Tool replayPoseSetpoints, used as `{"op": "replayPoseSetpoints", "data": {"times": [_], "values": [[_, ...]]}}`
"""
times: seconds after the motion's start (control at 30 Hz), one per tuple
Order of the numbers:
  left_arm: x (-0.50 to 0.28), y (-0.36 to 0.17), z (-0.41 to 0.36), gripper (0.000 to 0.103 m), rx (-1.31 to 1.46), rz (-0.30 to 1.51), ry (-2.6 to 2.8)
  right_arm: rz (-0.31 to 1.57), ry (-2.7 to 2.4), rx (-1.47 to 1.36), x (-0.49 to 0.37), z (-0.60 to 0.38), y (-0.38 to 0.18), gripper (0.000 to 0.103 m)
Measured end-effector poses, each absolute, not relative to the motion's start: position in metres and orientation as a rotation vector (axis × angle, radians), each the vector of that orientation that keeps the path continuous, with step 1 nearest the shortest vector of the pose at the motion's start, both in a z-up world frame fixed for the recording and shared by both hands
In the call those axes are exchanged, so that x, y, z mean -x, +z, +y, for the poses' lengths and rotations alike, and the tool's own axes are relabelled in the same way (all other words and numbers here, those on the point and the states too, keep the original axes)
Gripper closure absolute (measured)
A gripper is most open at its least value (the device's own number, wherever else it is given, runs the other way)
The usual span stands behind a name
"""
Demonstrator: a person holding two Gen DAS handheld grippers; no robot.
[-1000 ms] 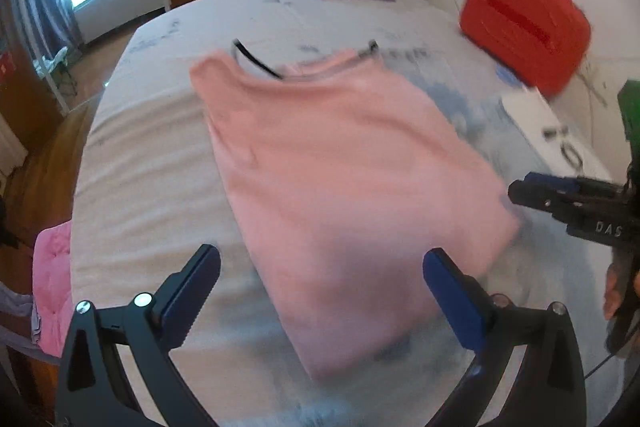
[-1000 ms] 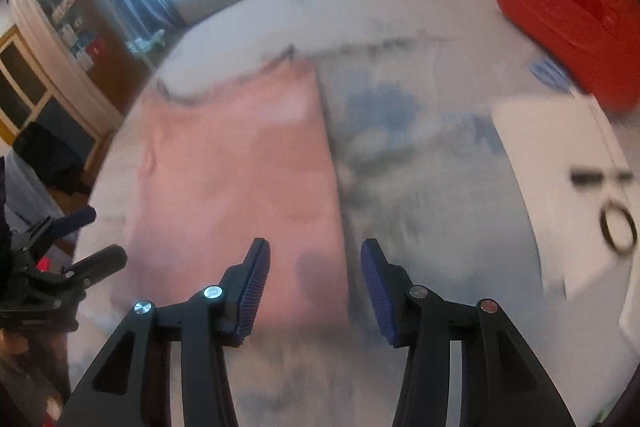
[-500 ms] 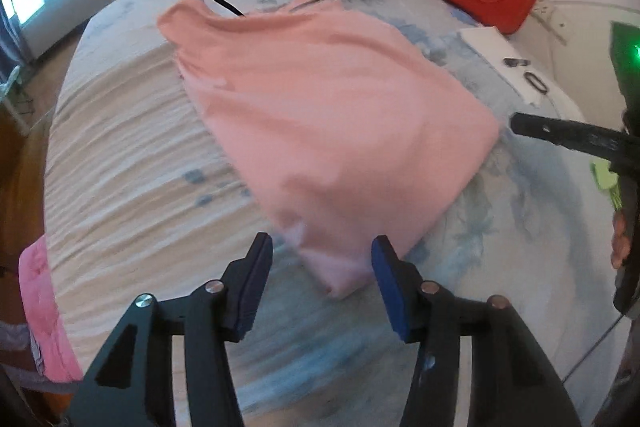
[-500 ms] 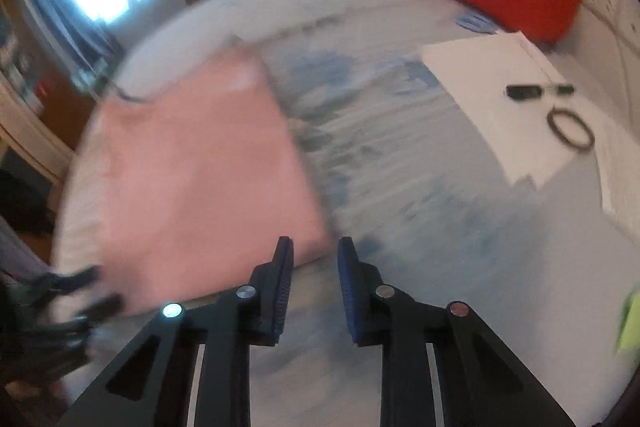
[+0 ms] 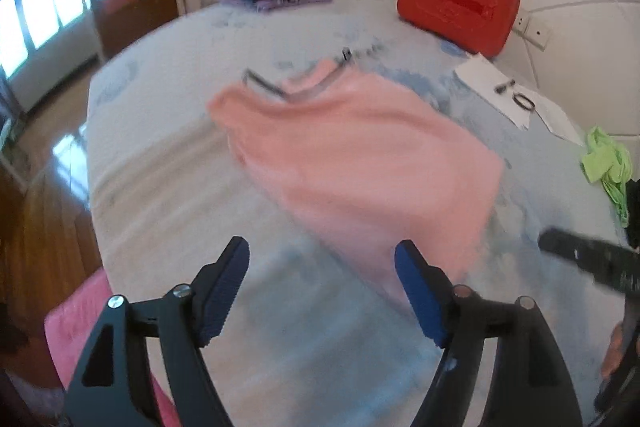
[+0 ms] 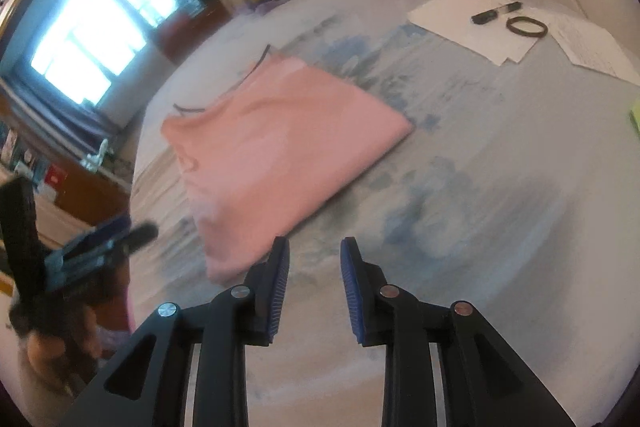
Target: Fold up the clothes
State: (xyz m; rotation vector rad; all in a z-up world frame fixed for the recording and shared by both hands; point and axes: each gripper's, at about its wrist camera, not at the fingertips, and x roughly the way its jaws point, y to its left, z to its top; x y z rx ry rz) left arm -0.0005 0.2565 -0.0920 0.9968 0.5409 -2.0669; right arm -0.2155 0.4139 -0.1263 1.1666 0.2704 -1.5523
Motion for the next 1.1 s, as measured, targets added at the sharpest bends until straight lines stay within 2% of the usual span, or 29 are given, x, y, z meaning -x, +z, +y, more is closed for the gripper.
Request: {"op": "replayPoseSetpoints", "data": {"times": [0.13, 0.27, 0.33, 0.4, 0.47, 0.53, 0.73, 0.93, 1.03, 1.07, 1.1], "values": [[0.016, -0.093, 0.193, 0.028, -0.993, 0.489, -2.170, 0.228, -1.638, -1.152, 0.199, 0.384, -0.138, 0.076], [0.041, -0.110, 0.138, 0.028, -1.150, 0.458, -2.250, 0.150, -1.759, -1.233, 0.195, 0.361, -0.154, 0.076], [0.048, -0.122, 0.116, 0.039, -1.232, 0.412, -2.249, 0.135, -1.796, -1.238, 0.185, 0.352, -0.157, 0.076], [0.047, -0.135, 0.103, 0.039, -1.296, 0.328, -2.200, 0.159, -1.802, -1.281, 0.178, 0.345, -0.165, 0.076], [0.037, -0.145, 0.086, 0.039, -1.330, 0.362, -2.158, 0.161, -1.813, -1.319, 0.176, 0.344, -0.168, 0.076], [0.027, -0.139, 0.070, 0.039, -1.317, 0.483, -2.179, 0.143, -1.831, -1.352, 0.176, 0.346, -0.167, 0.076], [0.044, -0.090, 0.079, 0.039, -1.216, 0.564, -2.400, 0.058, -1.874, -1.384, 0.175, 0.365, -0.151, 0.076], [0.116, -0.112, 0.075, 0.039, -1.321, 0.554, -2.464, -0.012, -1.915, -1.380, 0.171, 0.379, -0.145, 0.075], [0.145, -0.135, 0.071, 0.039, -1.420, 0.508, -2.507, -0.047, -1.933, -1.417, 0.166, 0.375, -0.146, 0.070], [0.149, -0.141, 0.067, 0.046, -1.455, 0.470, -2.495, -0.051, -1.950, -1.417, 0.164, 0.372, -0.145, 0.070], [0.152, -0.148, 0.063, 0.085, -1.489, 0.433, -2.480, -0.077, -1.959, -1.420, 0.164, 0.370, -0.146, 0.070]]}}
